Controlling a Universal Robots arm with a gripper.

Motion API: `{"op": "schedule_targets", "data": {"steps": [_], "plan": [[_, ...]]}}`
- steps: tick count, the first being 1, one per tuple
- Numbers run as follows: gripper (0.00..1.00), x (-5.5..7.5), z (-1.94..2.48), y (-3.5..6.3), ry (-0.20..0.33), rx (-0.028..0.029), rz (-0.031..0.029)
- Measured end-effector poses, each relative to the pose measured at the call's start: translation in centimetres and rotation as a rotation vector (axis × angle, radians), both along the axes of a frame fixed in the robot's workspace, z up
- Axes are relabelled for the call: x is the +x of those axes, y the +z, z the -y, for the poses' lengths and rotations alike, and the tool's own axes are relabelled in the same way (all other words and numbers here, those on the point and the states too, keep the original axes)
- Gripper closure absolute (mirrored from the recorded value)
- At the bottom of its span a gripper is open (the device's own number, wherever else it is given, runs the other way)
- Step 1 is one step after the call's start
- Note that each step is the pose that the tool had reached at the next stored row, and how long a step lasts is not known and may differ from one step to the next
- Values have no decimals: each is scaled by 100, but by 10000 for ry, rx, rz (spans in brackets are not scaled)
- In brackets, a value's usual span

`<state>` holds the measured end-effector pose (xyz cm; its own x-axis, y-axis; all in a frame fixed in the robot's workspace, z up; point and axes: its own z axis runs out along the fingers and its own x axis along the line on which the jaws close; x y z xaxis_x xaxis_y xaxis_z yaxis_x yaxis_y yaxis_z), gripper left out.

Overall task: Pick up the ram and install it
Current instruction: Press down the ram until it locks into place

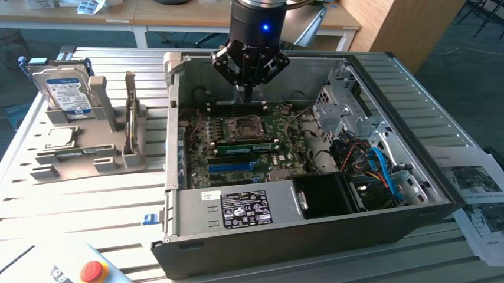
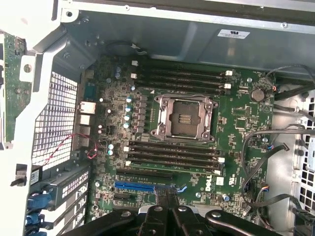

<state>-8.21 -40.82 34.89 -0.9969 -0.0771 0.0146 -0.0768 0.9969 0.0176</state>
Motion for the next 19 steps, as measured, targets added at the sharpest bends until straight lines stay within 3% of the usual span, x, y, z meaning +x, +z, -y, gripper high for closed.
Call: {"op": "schedule_targets", "data": {"steps": [19], "plan": [[90,0,0,0,-222,0,-1]]}}
